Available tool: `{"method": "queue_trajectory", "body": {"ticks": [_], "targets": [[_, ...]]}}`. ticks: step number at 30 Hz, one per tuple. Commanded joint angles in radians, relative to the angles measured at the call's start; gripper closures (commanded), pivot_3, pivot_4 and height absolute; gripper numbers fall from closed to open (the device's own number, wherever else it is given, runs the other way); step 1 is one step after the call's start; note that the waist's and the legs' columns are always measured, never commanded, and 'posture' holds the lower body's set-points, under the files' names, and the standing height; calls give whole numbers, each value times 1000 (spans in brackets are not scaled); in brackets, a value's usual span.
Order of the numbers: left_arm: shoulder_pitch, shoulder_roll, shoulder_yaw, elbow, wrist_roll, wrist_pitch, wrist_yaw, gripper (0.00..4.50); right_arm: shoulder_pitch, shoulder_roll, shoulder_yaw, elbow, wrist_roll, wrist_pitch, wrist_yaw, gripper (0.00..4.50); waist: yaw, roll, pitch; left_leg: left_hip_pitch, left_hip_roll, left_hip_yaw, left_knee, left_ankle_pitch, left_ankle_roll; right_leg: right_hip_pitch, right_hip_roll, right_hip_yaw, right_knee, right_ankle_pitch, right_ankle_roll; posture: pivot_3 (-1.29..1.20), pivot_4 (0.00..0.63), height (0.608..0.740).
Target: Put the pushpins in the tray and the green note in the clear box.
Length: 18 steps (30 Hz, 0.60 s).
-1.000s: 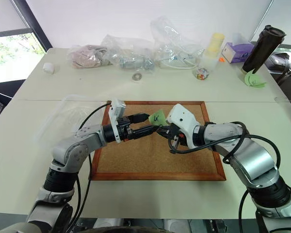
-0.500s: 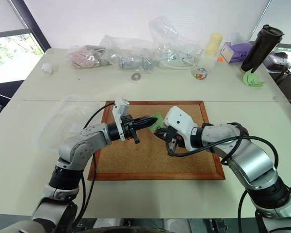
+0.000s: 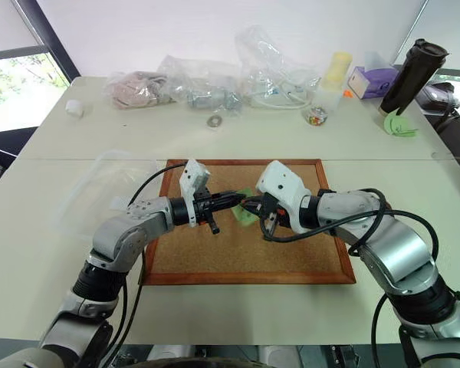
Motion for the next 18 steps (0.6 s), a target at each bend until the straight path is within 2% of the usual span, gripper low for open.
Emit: {"method": "queue_trajectory", "body": {"ticks": [1, 7, 13, 18], "targets": [[13, 6, 3, -19, 10, -30, -16, 4470, -27, 2, -57, -16, 12, 7, -21, 4500, 1, 0, 0, 0, 0, 0, 0, 0, 0, 0, 0, 0, 0, 0, 0, 0, 150, 740], [14, 15, 42, -21, -9, -19, -17, 4470, -19, -12, -157, -2, 43, 43, -48, 4500, 2, 0, 0, -1, 0, 0, 0, -1, 1, 0, -1, 0, 0, 0, 0, 0, 150, 740], [0, 74, 190, -184, -202, 127, -30, 4470, 116, -98, -421, 109, 2, 49, -81, 4500, 2, 0, 0, -1, 0, 0, 0, -1, 2, 0, -1, 0, 0, 0, 0, 0, 150, 740], [-33, 141, 297, -265, -289, 199, 6, 4470, 233, -165, -506, 218, -75, -22, -75, 4500, 2, 0, 0, 0, 0, 0, 0, -1, 2, 1, 0, 0, 0, 0, 0, 0, 150, 740]]}}
